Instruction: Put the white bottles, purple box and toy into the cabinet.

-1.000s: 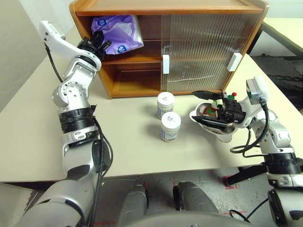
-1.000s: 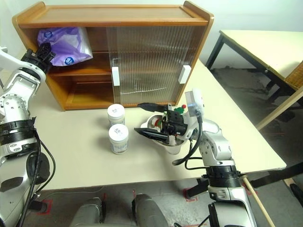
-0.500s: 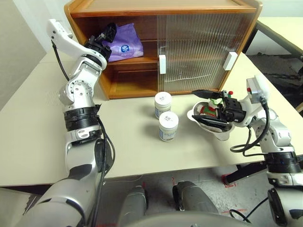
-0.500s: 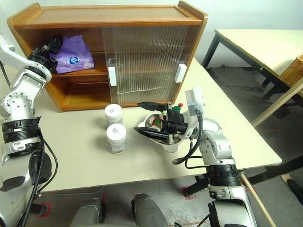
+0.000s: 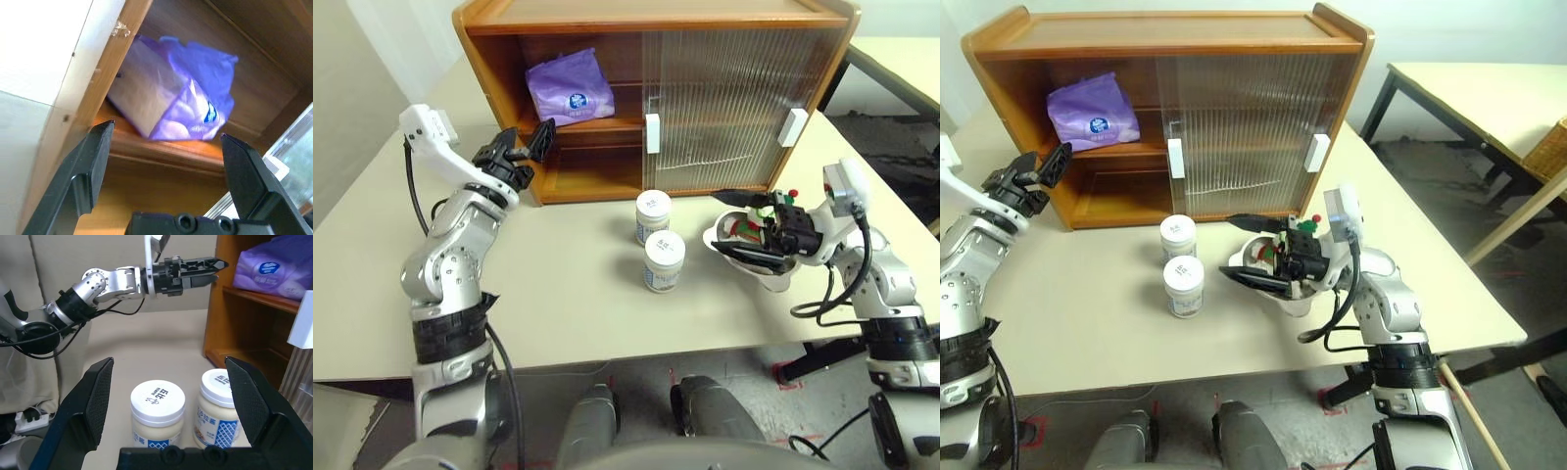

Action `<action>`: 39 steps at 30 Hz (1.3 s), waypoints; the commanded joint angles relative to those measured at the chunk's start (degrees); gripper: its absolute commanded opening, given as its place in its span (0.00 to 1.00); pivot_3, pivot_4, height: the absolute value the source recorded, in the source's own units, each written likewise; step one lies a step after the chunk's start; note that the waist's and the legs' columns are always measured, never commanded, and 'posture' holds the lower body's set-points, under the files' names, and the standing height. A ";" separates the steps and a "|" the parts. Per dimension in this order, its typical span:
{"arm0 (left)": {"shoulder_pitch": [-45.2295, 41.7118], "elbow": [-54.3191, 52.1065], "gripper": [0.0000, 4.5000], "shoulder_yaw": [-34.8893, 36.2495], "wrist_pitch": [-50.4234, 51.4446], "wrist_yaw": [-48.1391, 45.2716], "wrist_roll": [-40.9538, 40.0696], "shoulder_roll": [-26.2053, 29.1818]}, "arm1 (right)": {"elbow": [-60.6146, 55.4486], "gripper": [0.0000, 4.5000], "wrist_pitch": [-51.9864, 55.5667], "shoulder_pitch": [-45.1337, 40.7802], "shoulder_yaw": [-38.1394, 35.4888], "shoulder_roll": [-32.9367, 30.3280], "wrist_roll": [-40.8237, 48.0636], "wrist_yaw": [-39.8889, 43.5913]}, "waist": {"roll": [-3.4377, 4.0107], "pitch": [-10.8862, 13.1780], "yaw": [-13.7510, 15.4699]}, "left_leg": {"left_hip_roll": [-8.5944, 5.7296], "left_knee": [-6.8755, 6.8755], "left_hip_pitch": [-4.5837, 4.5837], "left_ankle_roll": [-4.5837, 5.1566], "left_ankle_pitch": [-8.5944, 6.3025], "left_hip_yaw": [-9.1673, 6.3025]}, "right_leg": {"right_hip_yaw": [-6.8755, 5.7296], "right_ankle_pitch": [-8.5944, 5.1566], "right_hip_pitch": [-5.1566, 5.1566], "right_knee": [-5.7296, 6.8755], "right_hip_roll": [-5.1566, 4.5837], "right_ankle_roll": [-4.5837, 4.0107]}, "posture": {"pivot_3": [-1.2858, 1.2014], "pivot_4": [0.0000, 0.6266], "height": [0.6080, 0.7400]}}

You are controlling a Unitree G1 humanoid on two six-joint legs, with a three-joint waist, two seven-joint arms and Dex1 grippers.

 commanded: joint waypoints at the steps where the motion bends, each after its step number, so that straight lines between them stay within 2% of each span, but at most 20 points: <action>1: 1.57 -2.06 0.79 -2.59 -2.60 -4.84 2.54 2.37 | -0.57 1.00 0.34 0.24 0.47 0.03 0.25 0.31 | 0.00 0.00 0.22 | 0.00 0.00 0.00 0.00 0.00 -0.04 | 0.00 0.00 0.01 0.00 0.00 0.00 | 0.46 0.14 1.00; 5: 0.86 0.77 0.48 -7.81 -6.32 -7.97 9.43 5.29 | -0.44 1.00 0.31 0.22 0.54 0.13 0.15 0.33 | 0.01 0.00 0.69 | 0.06 -0.02 -0.01 -0.06 -0.04 -0.51 | 0.06 0.00 -0.02 -0.01 -0.08 -0.02 | 0.46 0.14 1.00; 10: -4.32 8.79 0.08 -11.17 -10.67 -7.59 15.74 4.13 | -0.59 1.00 0.44 0.34 0.51 0.15 0.20 0.27 | 0.00 0.00 0.78 | 0.35 -0.07 -0.28 -0.12 -0.10 -0.62 | 0.08 0.00 -0.32 -0.01 -0.26 -0.06 | 0.46 0.14 1.00; 11: -6.10 11.75 0.02 -12.01 -10.45 -6.48 17.49 3.87 | -0.56 1.00 0.43 0.33 0.49 0.16 0.17 0.21 | 0.00 0.00 0.89 | 0.35 -0.09 -0.35 -0.12 -0.10 -0.62 | 0.07 0.01 -0.41 -0.01 -0.25 -0.07 | 0.45 0.14 1.00; 12: -7.91 14.78 0.01 -12.69 -11.03 -5.61 19.28 3.52 | -0.55 1.00 0.42 0.34 0.47 0.16 0.13 0.11 | 0.01 0.00 0.91 | 0.35 -0.09 -0.48 -0.12 -0.10 -0.61 | 0.02 0.03 -0.50 -0.01 -0.24 -0.11 | 0.45 0.14 1.00; 16: -13.70 23.92 0.01 -13.03 -14.93 -4.71 22.66 2.21 | -0.49 1.00 0.30 0.98 0.50 -0.03 -0.24 -0.16 | 0.01 -0.01 0.92 | 0.35 -0.10 -0.73 -0.05 -0.11 -0.55 | 0.03 0.32 -0.75 -0.02 -0.17 -0.59 | 0.45 0.14 1.00; 21: -18.84 34.48 0.01 -14.16 -21.20 -6.47 26.53 2.33 | -1.45 1.00 0.57 1.81 0.37 -0.04 0.00 -0.79 | 0.01 -0.01 0.82 | 0.32 -0.13 -0.78 0.04 -0.17 -0.47 | 0.05 0.24 -0.75 -0.11 -0.06 -0.45 | 0.44 0.14 1.00; 22: -19.35 35.30 0.01 -14.22 -22.03 -7.01 26.79 2.22 | -1.57 1.00 0.56 1.89 0.36 -0.07 0.01 -0.87 | 0.01 -0.01 0.79 | 0.32 -0.13 -0.77 0.04 -0.17 -0.46 | 0.05 0.06 -0.75 -0.11 -0.04 -0.14 | 0.44 0.14 1.00; 25: -19.53 34.34 0.01 -13.60 -23.33 -8.77 25.88 1.42 | -2.01 1.00 0.68 2.12 0.20 -0.19 0.15 -1.25 | 0.01 0.00 0.82 | 0.31 -0.12 -0.77 0.09 -0.08 -0.46 | 0.01 0.06 -0.70 -0.11 -0.03 0.06 | 0.44 0.14 1.00; 29: -14.64 24.24 0.01 -12.84 -21.86 -13.78 21.12 0.68 | -2.51 1.00 0.90 2.41 -0.04 -0.29 0.30 -1.69 | 0.00 0.00 0.60 | 0.18 -0.08 -0.76 0.13 -0.01 -0.39 | 0.04 0.13 -0.64 -0.13 0.01 0.16 | 0.44 0.14 1.00; 32: -8.50 15.59 0.14 -12.45 -19.83 -18.89 16.80 1.69 | -2.51 1.00 1.18 2.37 -0.06 -0.36 0.43 -1.61 | 0.02 -0.01 0.47 | -0.03 -0.05 -0.77 0.13 -0.02 -0.29 | 0.05 0.11 -0.60 -0.20 -0.05 0.20 | 0.44 0.14 1.00; 35: 0.19 9.15 0.36 -12.13 -17.85 -24.92 13.02 4.40 | -1.85 1.00 1.19 1.77 0.07 -0.37 0.35 -1.14 | 0.03 -0.01 -0.06 | 0.02 -0.08 -0.77 0.10 -0.09 -0.33 | 0.07 0.10 -0.63 -0.27 -0.05 0.18 | 0.45 0.14 1.00; 39: 7.56 6.88 0.67 -12.72 -17.25 -30.38 12.02 7.45 | -1.26 1.00 1.32 1.09 0.03 -0.68 0.36 -0.55 | 0.03 -0.01 -0.16 | 0.29 -0.16 -0.83 0.01 -0.14 -0.46 | 0.04 0.07 -0.76 -0.26 -0.03 0.00 | 0.45 0.15 1.00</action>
